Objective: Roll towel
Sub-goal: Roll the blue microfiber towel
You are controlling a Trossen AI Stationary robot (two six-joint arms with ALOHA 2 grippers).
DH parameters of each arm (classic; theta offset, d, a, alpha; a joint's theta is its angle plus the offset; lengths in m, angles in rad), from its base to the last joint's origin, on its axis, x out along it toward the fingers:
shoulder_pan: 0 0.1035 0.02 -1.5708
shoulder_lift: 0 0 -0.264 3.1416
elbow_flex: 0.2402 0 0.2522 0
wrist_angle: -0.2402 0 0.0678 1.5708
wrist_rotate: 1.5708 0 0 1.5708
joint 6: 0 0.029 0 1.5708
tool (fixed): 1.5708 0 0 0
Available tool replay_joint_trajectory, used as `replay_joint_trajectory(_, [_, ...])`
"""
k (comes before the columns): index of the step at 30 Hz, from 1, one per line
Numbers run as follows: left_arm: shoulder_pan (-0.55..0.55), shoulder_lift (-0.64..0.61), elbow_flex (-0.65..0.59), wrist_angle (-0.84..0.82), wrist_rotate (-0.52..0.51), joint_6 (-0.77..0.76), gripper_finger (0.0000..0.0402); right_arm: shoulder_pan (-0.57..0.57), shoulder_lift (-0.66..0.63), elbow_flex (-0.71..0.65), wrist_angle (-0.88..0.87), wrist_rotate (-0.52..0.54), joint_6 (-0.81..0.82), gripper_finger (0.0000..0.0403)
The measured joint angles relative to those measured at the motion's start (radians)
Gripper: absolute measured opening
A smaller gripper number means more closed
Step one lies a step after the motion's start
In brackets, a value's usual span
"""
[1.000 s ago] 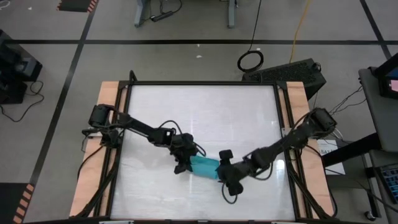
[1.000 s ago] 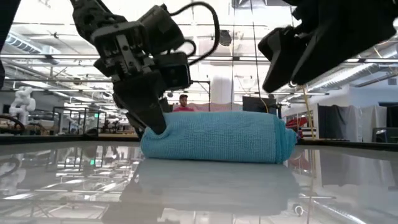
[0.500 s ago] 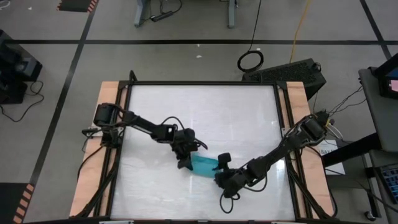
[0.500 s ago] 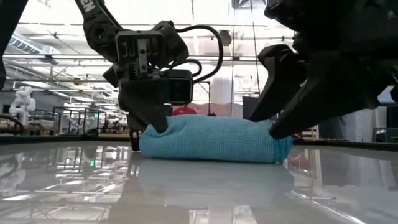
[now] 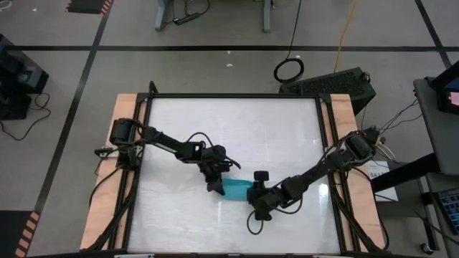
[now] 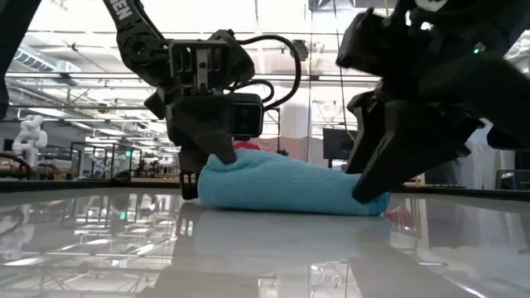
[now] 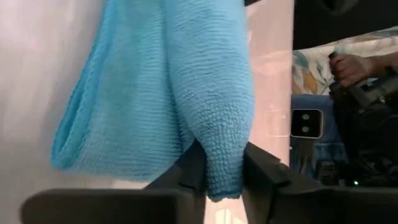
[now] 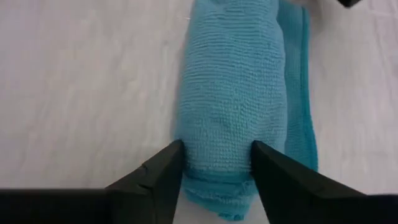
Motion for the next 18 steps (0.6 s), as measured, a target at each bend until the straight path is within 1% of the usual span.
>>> replay_joint_trajectory(4, [0.01, 0.0, 0.0, 0.033, 0.045, 0.0, 0.0115, -0.029, 0.0, -0.028, 0.025, -0.043, 0.063, 0.0142])
replay_joint_trajectory(7, [0.021, 0.0, 0.0, 0.036, 0.062, 0.02, 0.0141, -0.057, -0.004, -0.053, 0.056, -0.117, 0.112, 0.0111])
replay_joint_trajectory(11, [0.024, -0.015, 0.0, 0.037, 0.059, 0.085, 0.0168, -0.083, -0.005, -0.06, 0.09, -0.209, 0.13, 0.0072])
replay_joint_trajectory(15, [0.002, -0.064, 0.001, -0.002, -0.049, 0.158, 0.0172, -0.107, -0.005, -0.061, 0.114, -0.306, 0.136, 0.0042])
replay_joint_trajectory(18, [-0.02, -0.11, 0.002, -0.057, -0.155, 0.232, 0.0172, -0.128, -0.005, -0.061, 0.124, -0.387, 0.151, 0.0032])
